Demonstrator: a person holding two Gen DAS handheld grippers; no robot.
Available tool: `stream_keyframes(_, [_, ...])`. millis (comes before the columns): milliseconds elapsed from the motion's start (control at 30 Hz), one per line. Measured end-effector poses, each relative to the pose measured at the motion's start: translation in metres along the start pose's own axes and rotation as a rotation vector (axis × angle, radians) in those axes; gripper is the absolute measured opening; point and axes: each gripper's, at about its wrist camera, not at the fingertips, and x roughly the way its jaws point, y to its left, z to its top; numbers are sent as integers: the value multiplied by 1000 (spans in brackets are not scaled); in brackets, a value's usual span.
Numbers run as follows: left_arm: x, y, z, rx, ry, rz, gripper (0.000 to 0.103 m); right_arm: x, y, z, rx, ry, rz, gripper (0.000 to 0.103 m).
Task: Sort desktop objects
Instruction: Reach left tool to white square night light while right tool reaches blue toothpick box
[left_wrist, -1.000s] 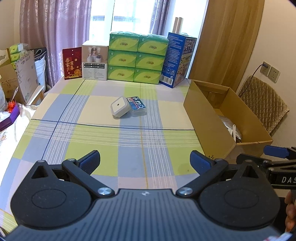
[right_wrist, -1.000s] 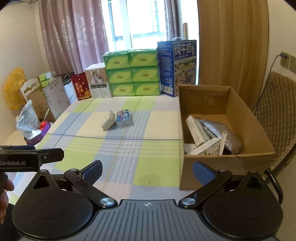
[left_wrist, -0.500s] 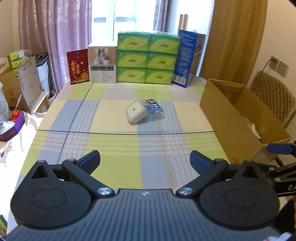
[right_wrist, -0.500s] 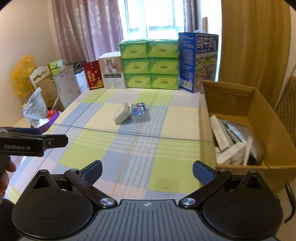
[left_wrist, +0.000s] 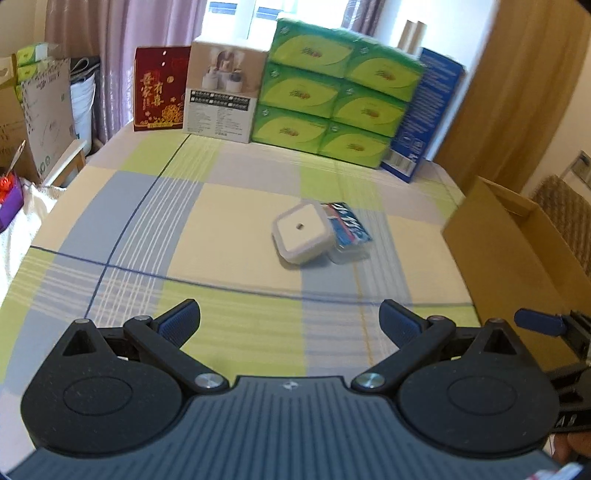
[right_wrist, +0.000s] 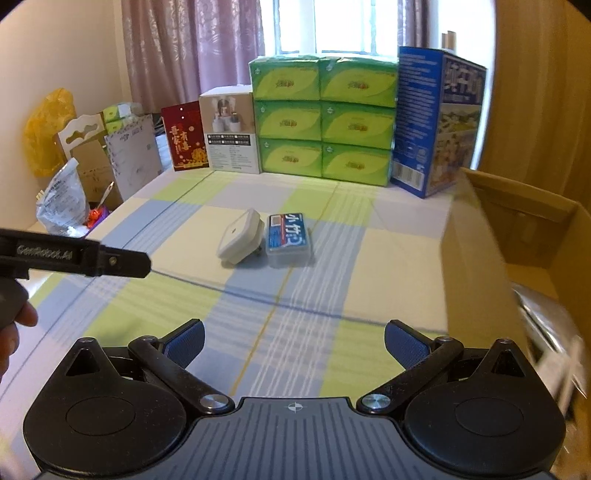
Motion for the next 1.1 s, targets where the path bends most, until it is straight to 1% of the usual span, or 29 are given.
stream_keyframes(233, [58, 13, 19, -57, -10, -6, 101, 60, -6, 15, -40, -31, 18, 100])
stream_keyframes(300, [73, 14, 24, -66, -2, -16, 99, 74, -7, 19, -42, -40, 11, 100])
stream_keyframes(367, [86, 15, 29, -64, 3, -31, 98, 89, -9, 22, -34, -52, 7, 98])
stream_keyframes(467, [102, 16, 35, -70, 4, -71, 96, 109, -11, 25, -36, -57, 1, 91])
stream_keyframes(600, [120, 18, 42, -76, 13, -108, 93, 135, -15, 27, -40, -48, 23, 83])
stream_keyframes(667, [128, 18, 45, -81, 15, -137, 92, 145, -14, 28, -50, -50, 41, 82])
stream_keyframes(800, [140, 20, 51, -104, 26, -165, 91, 163, -10, 30, -87, -62, 69, 79])
stream_keyframes(967, [151, 22, 53, -121, 41, -170, 91, 180, -8, 35, -99, -57, 42, 67])
stream_keyframes(1033, [155, 22, 53, -127, 49, -174, 91, 183, -9, 36, -104, -54, 33, 54])
stream_keyframes(1100, [159, 21, 53, -129, 56, -175, 91, 183, -12, 36, -93, -53, 26, 54])
